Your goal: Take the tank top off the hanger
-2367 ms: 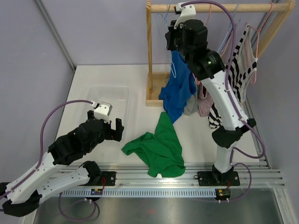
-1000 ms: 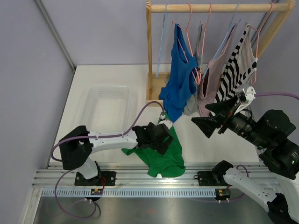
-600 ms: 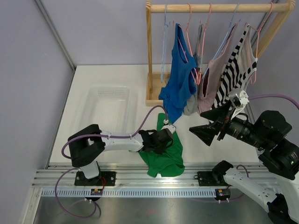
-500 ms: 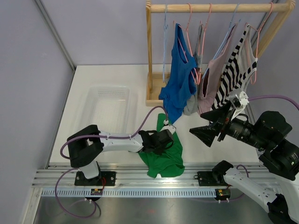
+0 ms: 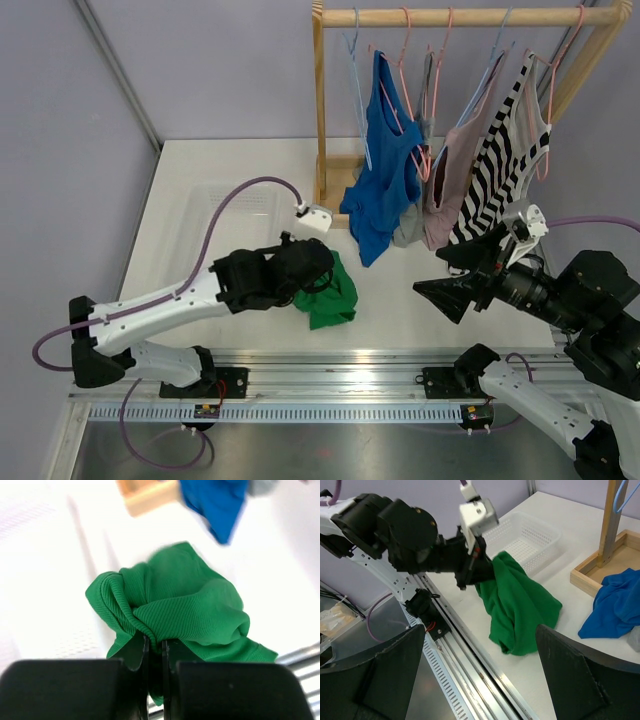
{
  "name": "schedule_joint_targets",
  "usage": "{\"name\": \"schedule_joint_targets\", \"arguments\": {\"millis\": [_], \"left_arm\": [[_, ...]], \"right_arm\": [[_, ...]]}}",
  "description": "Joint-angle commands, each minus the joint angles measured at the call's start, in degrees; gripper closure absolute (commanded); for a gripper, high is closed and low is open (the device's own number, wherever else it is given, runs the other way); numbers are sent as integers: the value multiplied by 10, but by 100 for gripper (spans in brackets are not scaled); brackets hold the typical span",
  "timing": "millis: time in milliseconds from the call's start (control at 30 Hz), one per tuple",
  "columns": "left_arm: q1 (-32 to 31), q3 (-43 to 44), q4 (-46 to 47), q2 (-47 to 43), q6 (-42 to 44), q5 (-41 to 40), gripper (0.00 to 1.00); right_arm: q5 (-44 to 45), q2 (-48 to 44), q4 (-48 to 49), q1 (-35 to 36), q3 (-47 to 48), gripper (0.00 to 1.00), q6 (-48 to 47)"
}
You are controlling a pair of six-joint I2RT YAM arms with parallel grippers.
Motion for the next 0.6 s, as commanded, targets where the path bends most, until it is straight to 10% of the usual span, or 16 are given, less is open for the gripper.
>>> {"name": "schedule_joint_targets", "arguments": {"millis": [0,567], "left_arm": [[28,60,-80,-35,17,-118,100],[410,169,-55,-116,81,-44,100]], "right_arm": [[25,-12,1,5,25,0,11],[84,-27,8,5,-7,0,20]]}}
